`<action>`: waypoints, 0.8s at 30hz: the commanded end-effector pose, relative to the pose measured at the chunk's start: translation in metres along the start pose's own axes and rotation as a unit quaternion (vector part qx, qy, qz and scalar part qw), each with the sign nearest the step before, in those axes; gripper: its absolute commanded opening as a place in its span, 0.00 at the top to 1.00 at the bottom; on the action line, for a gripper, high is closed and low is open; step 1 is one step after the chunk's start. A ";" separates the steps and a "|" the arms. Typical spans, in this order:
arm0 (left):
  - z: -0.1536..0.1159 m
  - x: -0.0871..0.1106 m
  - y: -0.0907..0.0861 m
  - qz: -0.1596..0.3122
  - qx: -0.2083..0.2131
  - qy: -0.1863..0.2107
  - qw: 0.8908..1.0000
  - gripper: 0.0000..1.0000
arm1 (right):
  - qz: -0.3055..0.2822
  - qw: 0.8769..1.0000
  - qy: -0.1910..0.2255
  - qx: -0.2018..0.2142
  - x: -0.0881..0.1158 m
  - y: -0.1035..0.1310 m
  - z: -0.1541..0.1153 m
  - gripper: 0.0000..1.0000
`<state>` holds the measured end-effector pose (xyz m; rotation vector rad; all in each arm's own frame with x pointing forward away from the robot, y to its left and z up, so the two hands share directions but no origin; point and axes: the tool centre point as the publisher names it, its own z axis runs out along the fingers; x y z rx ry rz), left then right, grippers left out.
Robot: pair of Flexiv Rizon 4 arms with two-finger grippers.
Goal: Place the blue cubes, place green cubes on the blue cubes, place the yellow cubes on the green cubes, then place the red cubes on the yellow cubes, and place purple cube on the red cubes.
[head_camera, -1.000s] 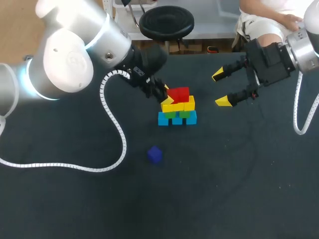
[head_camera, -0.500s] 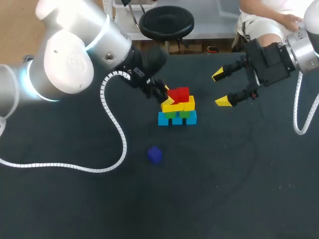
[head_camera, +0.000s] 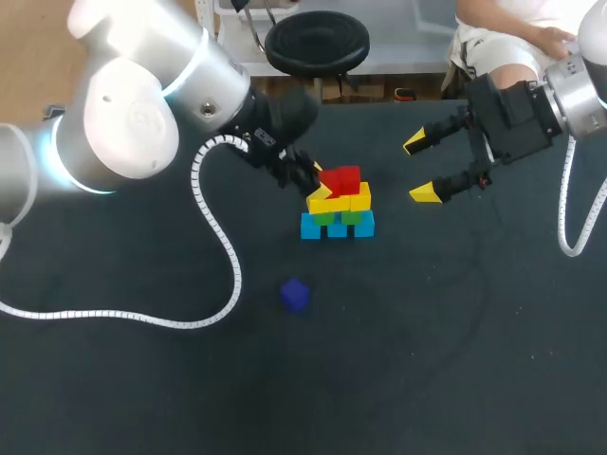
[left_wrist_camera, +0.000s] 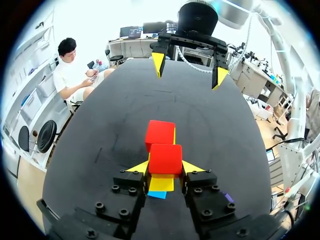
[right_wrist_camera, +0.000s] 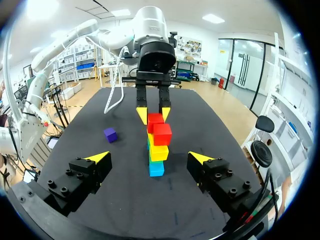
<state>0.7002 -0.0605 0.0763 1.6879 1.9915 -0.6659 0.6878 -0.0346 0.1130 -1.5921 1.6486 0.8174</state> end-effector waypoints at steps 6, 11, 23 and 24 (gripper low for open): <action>0.001 -0.001 0.002 -0.005 0.000 -0.005 1.000 0.16 | 0.000 1.000 -0.001 0.001 0.000 0.001 0.000 0.00; -0.001 0.000 0.000 -0.007 -0.004 -0.013 1.000 0.00 | 0.000 1.000 -0.001 0.001 0.000 0.001 0.000 0.00; -0.013 0.000 -0.015 -0.006 -0.026 -0.033 0.999 0.00 | 0.000 1.000 -0.001 0.001 0.000 0.001 0.000 0.00; -0.015 0.001 -0.017 -0.006 -0.028 -0.034 0.999 0.00 | 0.000 1.000 -0.001 0.001 0.000 0.001 0.000 0.00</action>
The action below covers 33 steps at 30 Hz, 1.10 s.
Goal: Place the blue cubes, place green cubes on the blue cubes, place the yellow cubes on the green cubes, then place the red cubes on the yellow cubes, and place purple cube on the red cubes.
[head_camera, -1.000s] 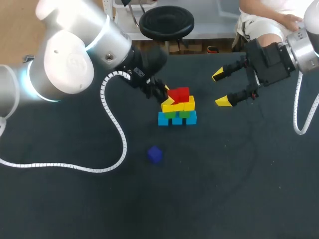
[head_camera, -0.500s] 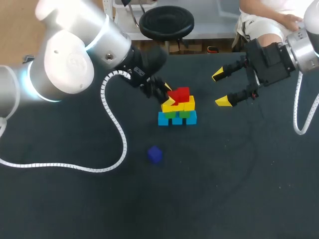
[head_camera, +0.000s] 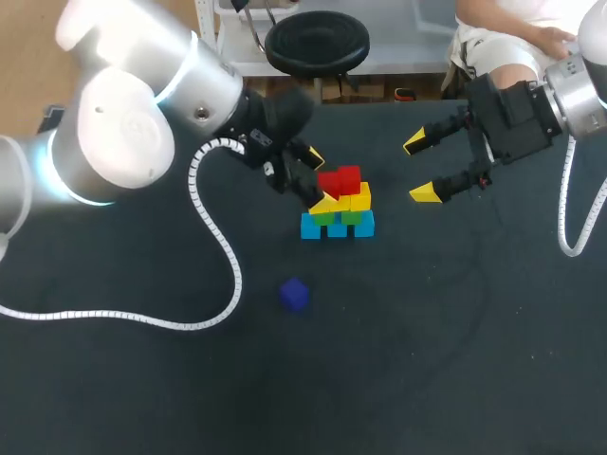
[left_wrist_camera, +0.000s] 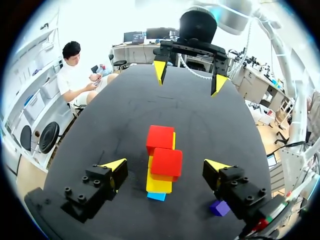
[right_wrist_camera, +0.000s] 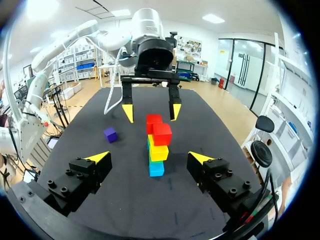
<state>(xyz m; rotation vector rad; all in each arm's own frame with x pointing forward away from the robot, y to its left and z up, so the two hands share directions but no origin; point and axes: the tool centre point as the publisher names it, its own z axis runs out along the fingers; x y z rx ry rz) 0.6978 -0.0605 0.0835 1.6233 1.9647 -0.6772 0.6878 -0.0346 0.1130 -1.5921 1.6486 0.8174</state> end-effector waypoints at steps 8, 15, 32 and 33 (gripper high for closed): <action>-0.025 0.009 -0.035 0.009 -0.041 -0.026 0.999 0.00 | 0.000 1.000 -0.001 0.001 0.000 0.001 0.000 0.00; -0.030 0.006 -0.059 0.023 -0.058 -0.024 0.998 0.97 | 0.000 1.000 -0.001 0.001 0.000 0.001 0.000 0.00; -0.005 -0.003 -0.100 0.049 -0.053 -0.029 0.997 1.00 | 0.000 1.000 -0.001 0.001 0.000 0.001 0.000 0.00; -0.005 -0.002 -0.100 0.047 -0.054 -0.029 0.997 1.00 | 0.000 1.000 -0.001 0.001 0.000 0.001 0.000 0.00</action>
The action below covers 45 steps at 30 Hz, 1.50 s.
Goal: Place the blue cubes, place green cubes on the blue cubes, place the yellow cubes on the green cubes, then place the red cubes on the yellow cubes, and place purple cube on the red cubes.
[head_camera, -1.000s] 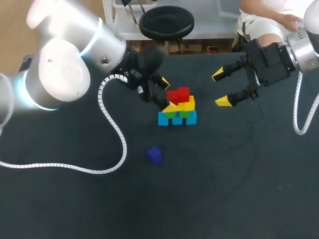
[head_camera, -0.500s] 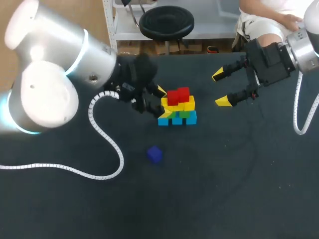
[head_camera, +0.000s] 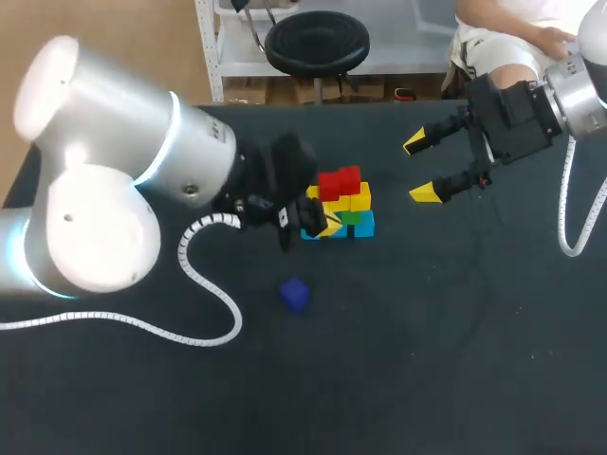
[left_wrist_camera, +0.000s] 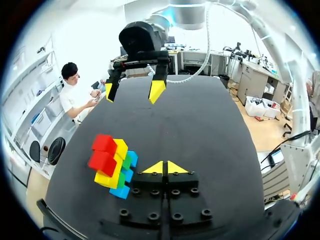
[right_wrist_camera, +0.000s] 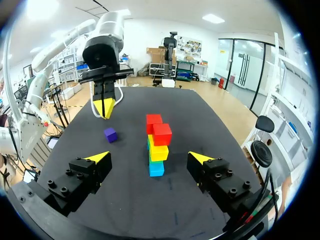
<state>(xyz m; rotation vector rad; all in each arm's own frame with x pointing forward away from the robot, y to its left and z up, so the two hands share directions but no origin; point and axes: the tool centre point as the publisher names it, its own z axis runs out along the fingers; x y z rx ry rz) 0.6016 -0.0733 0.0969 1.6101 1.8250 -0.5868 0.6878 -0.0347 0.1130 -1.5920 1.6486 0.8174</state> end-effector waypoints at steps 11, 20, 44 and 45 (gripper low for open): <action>0.003 -0.006 0.008 -0.007 -0.032 0.028 0.999 1.00 | 0.000 1.000 -0.001 0.001 0.000 0.001 0.000 0.00; 0.008 -0.008 0.011 -0.007 -0.044 0.026 0.999 1.00 | 0.000 1.000 -0.001 0.001 0.000 0.001 0.000 0.00; 0.018 -0.013 0.030 0.000 -0.047 0.018 0.999 1.00 | 0.000 1.000 -0.001 0.001 0.000 0.001 0.000 0.00; 0.018 -0.013 0.030 0.001 -0.046 0.018 0.999 1.00 | 0.000 1.000 -0.001 0.001 0.000 0.001 0.000 0.00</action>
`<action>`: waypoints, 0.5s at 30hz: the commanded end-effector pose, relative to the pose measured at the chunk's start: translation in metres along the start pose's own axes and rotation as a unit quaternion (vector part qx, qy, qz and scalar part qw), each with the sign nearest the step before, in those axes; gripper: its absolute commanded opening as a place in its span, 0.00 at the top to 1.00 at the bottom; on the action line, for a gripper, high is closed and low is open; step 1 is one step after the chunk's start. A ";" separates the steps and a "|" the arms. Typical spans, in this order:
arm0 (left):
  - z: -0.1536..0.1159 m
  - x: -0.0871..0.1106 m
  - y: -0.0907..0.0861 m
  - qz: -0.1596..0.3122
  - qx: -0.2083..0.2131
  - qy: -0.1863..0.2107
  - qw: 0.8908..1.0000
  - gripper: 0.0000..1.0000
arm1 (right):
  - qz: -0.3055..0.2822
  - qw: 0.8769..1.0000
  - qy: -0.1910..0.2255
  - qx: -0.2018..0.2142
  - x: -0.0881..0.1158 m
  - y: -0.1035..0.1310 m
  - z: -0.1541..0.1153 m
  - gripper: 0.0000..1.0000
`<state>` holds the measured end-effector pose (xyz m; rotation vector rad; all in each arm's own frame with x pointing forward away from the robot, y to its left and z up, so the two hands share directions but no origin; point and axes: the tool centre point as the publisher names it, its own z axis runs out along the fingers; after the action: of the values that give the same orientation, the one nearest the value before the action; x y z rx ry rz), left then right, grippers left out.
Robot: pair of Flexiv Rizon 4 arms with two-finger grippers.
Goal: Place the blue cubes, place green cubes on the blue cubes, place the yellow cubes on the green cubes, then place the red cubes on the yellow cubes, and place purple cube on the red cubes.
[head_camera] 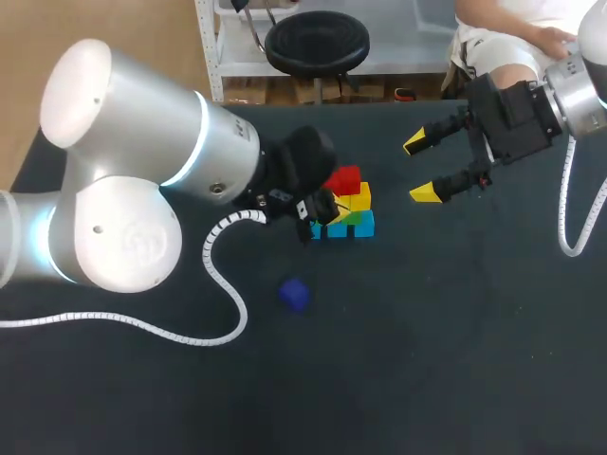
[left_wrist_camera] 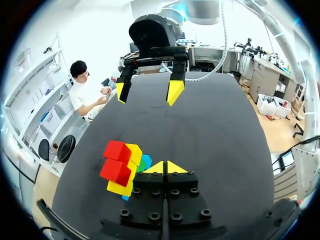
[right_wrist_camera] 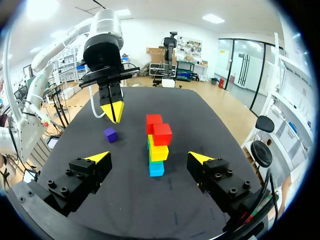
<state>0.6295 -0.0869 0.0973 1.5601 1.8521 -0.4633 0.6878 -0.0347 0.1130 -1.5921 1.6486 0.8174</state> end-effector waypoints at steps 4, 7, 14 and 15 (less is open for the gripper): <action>0.005 -0.002 0.005 0.004 0.004 0.000 1.000 1.00 | 0.000 1.000 -0.001 0.001 0.000 0.001 0.000 0.00; 0.004 -0.003 0.004 0.006 0.004 0.001 1.000 1.00 | 0.000 1.000 -0.001 0.001 0.000 0.001 0.000 0.00; -0.002 -0.006 -0.003 0.011 0.004 -0.005 1.000 1.00 | 0.000 1.000 -0.001 0.001 0.000 0.001 0.000 0.00; -0.003 -0.007 -0.005 0.012 0.004 -0.006 1.000 1.00 | 0.000 1.000 -0.001 0.001 0.000 0.001 0.000 0.00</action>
<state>0.6288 -0.0939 0.1007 1.5810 1.8276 -0.4658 0.6878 -0.0346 0.1130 -1.5921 1.6486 0.8175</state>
